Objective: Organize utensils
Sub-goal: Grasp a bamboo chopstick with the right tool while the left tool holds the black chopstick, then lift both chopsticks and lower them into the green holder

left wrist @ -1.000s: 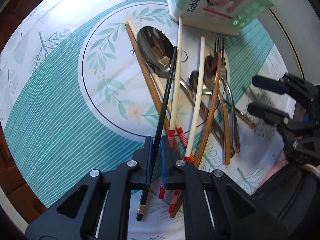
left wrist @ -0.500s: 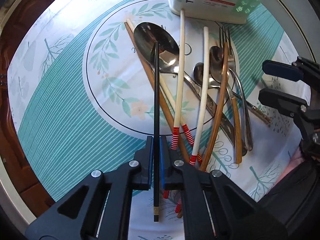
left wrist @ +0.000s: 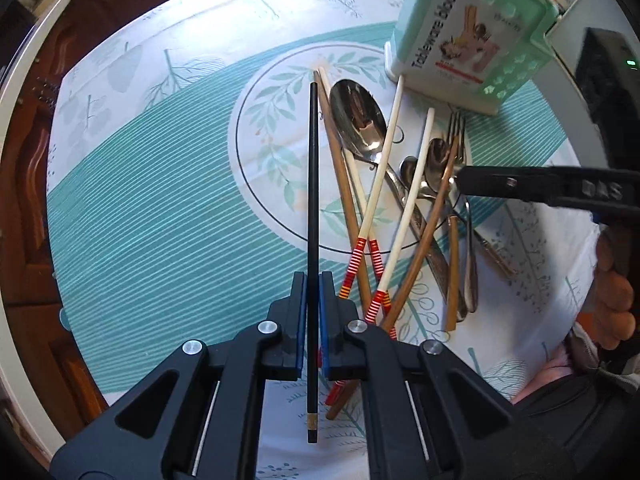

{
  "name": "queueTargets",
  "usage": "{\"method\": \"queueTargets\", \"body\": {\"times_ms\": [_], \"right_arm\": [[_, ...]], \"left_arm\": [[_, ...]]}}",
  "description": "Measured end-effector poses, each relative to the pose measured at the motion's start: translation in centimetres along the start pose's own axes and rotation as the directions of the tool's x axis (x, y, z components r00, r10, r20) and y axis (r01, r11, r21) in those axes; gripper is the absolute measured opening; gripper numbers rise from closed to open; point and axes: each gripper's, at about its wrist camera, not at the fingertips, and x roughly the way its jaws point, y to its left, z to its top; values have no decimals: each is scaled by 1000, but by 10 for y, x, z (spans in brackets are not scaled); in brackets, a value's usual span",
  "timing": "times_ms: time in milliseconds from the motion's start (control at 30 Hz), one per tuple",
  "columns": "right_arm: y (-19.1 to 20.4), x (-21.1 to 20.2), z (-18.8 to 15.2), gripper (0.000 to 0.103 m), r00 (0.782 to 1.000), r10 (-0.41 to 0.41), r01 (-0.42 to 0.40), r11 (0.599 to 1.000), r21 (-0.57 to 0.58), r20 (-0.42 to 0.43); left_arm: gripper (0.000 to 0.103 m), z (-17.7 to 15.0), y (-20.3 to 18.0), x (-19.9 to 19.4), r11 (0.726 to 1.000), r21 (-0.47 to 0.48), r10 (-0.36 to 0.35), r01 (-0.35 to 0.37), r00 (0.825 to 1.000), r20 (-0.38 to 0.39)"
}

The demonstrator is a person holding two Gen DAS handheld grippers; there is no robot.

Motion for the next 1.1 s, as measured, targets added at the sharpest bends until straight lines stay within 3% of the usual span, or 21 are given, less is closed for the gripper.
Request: {"method": "queueTargets", "body": {"times_ms": [200,300,567,633,767,900,1100], "right_arm": [[0,16,9,19,999,-41,44,992,119,-31],[5,20,11,19,997,-68,71,989,133,-29],[25,33,14,19,982,-187,190,974,125,-35],[27,35,15,12,980,-196,198,971,132,-34],[24,37,14,9,986,-166,167,971,169,-20],[26,23,5,5,991,-134,131,984,123,18],[42,-22,-9,5,991,-16,15,1000,5,136]], "left_arm": [[3,-21,3,-22,999,-22,-27,28,998,55],[3,-29,7,-37,998,-28,-47,49,996,75],[3,-30,3,-32,996,-34,-79,82,993,85],[3,-30,4,-31,996,-39,-82,85,993,90],[3,-32,6,-37,994,-58,-84,91,990,114],[3,-34,4,-53,993,-69,-83,95,983,164],[3,-29,-11,-98,994,-75,-54,82,949,312]]}}
